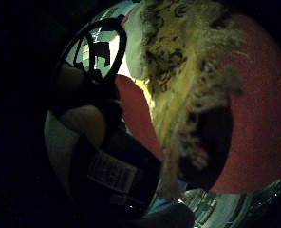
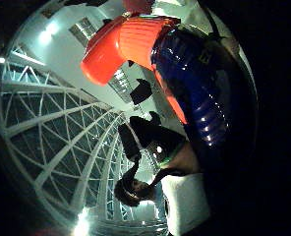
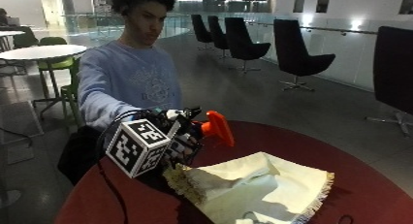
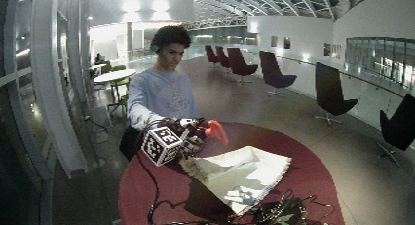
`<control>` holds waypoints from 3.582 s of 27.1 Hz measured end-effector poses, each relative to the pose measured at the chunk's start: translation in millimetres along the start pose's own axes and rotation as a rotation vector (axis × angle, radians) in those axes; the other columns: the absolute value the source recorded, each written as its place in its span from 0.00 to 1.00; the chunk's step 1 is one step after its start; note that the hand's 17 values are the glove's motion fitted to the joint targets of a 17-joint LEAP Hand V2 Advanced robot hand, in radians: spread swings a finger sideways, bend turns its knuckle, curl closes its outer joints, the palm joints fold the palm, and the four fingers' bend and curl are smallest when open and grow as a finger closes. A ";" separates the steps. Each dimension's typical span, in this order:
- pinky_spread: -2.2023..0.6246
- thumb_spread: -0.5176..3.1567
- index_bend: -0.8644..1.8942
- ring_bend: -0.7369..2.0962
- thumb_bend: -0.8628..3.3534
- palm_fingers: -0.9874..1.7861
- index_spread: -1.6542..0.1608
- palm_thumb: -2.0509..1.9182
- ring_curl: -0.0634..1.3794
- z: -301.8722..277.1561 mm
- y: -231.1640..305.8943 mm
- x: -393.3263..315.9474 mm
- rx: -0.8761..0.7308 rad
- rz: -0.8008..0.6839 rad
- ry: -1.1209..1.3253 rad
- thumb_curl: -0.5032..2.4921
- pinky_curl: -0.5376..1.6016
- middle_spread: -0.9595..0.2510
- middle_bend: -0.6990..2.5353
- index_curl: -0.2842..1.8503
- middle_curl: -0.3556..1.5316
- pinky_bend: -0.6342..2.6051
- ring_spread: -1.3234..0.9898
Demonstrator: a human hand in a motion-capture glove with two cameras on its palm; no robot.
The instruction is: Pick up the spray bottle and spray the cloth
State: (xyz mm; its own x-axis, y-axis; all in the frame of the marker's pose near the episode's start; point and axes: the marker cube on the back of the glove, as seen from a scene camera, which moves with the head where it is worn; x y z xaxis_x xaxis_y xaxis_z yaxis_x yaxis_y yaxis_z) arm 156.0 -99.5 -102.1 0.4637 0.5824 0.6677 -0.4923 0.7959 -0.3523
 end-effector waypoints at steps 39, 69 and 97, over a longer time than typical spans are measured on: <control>0.86 0.39 0.38 0.41 0.20 0.67 0.75 0.66 0.31 342.9 -64.2 -90.9 -0.134 -0.819 -0.270 0.28 0.37 0.74 0.31 0.28 0.43 0.23 0.55; 0.85 0.39 0.34 0.42 0.20 0.63 0.72 0.67 0.30 201.0 9.2 -60.0 0.087 -0.947 0.173 0.28 0.38 0.73 0.32 0.26 0.43 0.25 0.55; 0.85 0.41 0.36 0.41 0.20 0.64 0.72 0.71 0.30 -47.6 87.8 103.0 0.526 -0.516 0.587 0.30 0.39 0.74 0.32 0.25 0.42 0.25 0.56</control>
State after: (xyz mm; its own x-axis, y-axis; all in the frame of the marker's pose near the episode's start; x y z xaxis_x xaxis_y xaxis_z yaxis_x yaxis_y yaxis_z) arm 195.5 38.3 -95.5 0.9436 0.2833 0.1713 -0.3260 0.8852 0.3318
